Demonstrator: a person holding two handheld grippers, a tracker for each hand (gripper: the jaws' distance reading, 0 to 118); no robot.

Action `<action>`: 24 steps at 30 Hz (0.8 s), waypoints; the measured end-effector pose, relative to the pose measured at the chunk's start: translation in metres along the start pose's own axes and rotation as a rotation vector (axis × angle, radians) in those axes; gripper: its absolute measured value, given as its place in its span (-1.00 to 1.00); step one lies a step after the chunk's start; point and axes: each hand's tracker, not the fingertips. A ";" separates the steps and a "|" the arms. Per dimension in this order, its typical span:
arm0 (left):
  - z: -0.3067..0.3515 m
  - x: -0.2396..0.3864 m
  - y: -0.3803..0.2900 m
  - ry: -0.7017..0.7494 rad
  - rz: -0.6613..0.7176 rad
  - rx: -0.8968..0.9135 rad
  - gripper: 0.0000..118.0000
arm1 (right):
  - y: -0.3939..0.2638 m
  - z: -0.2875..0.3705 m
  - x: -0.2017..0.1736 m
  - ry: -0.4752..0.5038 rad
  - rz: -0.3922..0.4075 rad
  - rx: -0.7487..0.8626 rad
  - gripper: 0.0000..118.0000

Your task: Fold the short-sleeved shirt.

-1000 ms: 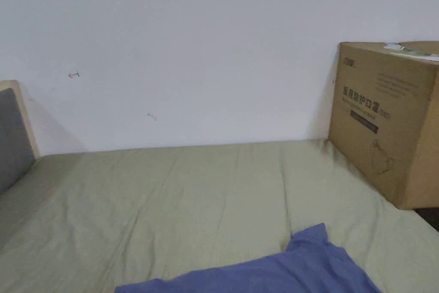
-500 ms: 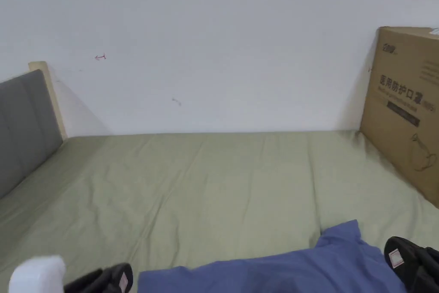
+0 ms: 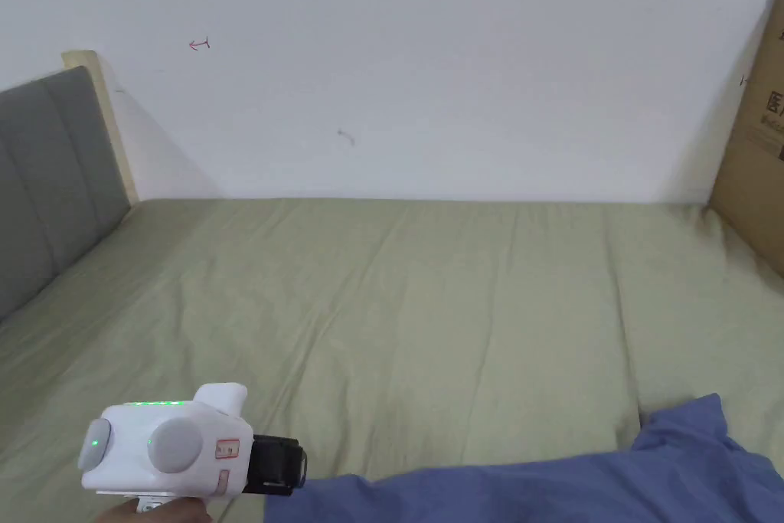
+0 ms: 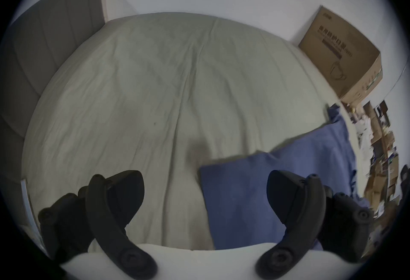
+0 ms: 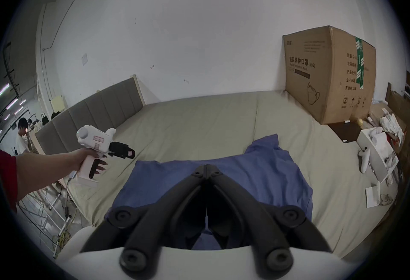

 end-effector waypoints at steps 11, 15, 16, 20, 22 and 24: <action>-0.055 0.022 -0.023 0.100 -0.131 -0.093 1.00 | -0.012 -0.027 0.006 0.001 -0.016 -0.066 -1.00; -0.033 0.041 -0.031 0.166 -0.176 -0.009 0.64 | -0.014 -0.025 0.005 0.000 -0.034 -0.063 -1.00; -0.027 0.047 -0.033 0.103 -0.181 0.005 0.32 | -0.014 -0.024 0.005 0.001 -0.037 -0.064 -1.00; -0.017 0.064 -0.042 0.113 -0.262 0.013 -0.95 | -0.011 -0.016 0.010 0.007 -0.054 -0.059 -1.00; -0.015 0.055 -0.039 0.080 -0.196 -0.003 -0.95 | -0.003 -0.014 0.019 0.072 -0.118 -0.038 -1.00; 0.004 0.044 -0.035 0.061 -0.076 0.080 -0.95 | 0.023 -0.023 0.039 0.131 -0.169 -0.046 -1.00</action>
